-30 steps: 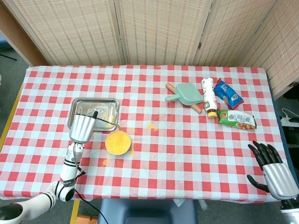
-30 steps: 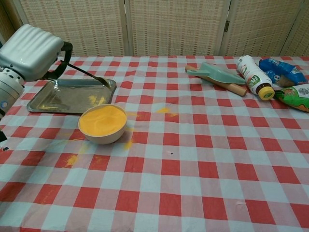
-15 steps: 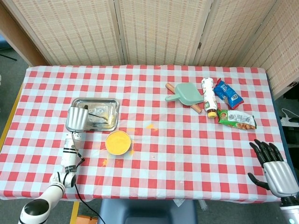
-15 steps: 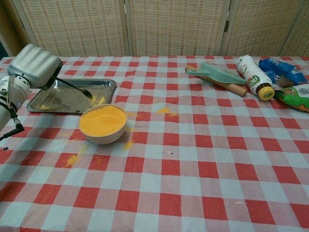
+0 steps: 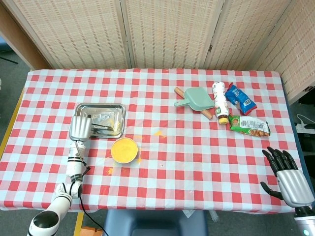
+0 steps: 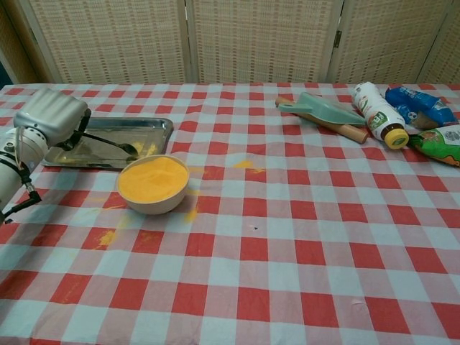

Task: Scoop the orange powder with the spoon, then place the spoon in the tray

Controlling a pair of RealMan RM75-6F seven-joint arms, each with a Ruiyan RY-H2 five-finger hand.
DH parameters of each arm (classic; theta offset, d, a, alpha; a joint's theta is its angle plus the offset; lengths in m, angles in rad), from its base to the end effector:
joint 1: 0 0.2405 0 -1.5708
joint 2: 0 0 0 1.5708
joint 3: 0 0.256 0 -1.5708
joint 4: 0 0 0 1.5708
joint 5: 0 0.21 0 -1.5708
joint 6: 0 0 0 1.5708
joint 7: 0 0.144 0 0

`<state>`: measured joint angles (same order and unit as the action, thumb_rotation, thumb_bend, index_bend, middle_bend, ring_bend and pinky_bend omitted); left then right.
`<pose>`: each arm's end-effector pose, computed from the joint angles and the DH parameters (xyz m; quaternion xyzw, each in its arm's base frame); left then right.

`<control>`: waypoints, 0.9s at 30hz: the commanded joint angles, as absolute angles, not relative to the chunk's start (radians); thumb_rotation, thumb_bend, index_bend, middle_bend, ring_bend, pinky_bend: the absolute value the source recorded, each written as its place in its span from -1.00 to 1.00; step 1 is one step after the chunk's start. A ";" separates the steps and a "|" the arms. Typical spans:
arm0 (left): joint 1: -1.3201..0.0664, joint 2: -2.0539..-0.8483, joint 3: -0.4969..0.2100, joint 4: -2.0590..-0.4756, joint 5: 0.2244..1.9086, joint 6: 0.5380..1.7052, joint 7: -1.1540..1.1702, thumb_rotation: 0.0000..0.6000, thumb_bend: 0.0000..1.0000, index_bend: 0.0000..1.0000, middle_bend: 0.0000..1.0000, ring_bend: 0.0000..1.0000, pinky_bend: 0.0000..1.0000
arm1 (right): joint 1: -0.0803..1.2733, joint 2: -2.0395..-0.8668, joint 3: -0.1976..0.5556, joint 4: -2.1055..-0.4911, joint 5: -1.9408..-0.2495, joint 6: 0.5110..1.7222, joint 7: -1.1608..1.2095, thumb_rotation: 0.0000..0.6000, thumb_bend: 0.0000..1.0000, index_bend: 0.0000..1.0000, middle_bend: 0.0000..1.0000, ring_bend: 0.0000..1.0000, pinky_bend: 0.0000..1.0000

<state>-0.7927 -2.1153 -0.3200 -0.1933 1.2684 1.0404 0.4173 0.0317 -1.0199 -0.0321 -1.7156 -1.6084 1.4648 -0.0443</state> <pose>-0.2478 0.4198 -0.0223 -0.6643 -0.1624 -0.2062 0.6998 -0.3000 -0.1455 0.1616 0.6414 -0.3977 0.3499 0.5550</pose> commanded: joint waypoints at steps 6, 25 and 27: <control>-0.752 -2.059 -0.327 -0.354 1.242 1.038 0.398 1.00 -0.11 -0.71 1.00 1.00 1.00 | 0.027 -1.019 -0.041 -1.718 -1.631 1.477 -0.046 1.00 -0.62 -1.00 -1.00 -1.00 -1.00; -0.097 -1.273 0.166 -1.444 1.702 1.698 0.032 1.00 -0.22 -1.00 -1.00 -1.00 -0.66 | 0.027 -1.033 -0.046 -1.715 -1.643 1.476 -0.065 1.00 -0.63 -1.00 -1.00 -1.00 -1.00; -0.085 -1.272 0.151 -1.427 1.722 1.744 0.009 1.00 -0.22 -1.00 -1.00 -1.00 -0.68 | 0.028 -1.038 -0.043 -1.714 -1.638 1.474 -0.078 1.00 -0.63 -1.00 -1.00 -1.00 -1.00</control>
<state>-0.3157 -1.3032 0.0230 -1.5538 1.5586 1.4485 0.1096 0.0273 -1.0350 -0.0449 -1.7146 -1.6415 1.4753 -0.0722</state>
